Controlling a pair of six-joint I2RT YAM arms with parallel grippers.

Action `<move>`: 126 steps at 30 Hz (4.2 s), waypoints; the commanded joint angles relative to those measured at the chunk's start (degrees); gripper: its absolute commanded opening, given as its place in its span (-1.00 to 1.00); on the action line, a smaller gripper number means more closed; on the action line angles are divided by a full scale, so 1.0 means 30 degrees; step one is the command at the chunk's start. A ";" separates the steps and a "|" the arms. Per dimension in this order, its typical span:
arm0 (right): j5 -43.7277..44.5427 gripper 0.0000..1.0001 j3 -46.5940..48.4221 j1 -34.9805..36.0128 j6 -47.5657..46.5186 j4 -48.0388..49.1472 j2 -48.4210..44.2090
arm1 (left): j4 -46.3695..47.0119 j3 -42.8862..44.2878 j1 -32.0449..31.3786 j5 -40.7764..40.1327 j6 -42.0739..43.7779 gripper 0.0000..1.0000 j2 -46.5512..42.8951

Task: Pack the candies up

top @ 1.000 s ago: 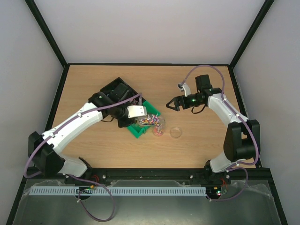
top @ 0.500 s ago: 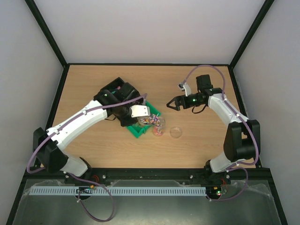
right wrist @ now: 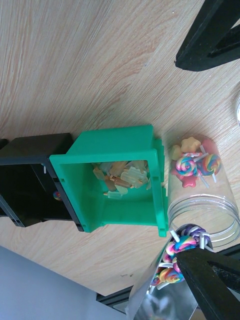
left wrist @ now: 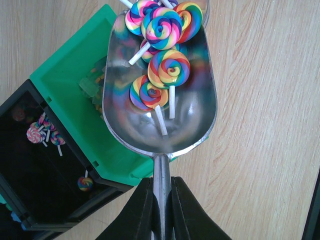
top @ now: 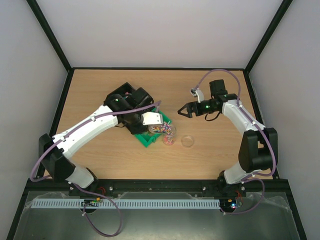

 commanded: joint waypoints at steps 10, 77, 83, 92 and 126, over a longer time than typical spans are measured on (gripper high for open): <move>-0.0768 0.97 -0.0190 -0.0368 0.0005 -0.0444 -0.0784 | -0.1230 0.1395 -0.0686 -0.1587 -0.0303 -0.95 0.0828; -0.1117 0.97 -0.0205 -0.0478 -0.0126 -0.0584 -0.1079 | -0.3916 0.4659 -0.2575 -0.5375 -0.0252 -0.95 0.2027; -0.0978 0.97 -0.0283 -0.0511 -0.0153 -0.0544 -0.1164 | -0.1955 0.3588 -0.2078 -0.4783 -0.0304 -0.95 0.0550; -0.0893 0.97 -0.0375 -0.0620 -0.0054 -0.0331 -0.1121 | 0.4726 -0.1872 0.4527 0.1693 -0.0494 -0.95 -0.5449; 0.0720 0.97 -0.0651 -0.0769 -0.0017 -0.0085 -0.0581 | 1.4546 -1.4407 2.4329 0.6637 -0.1389 -0.94 -0.1318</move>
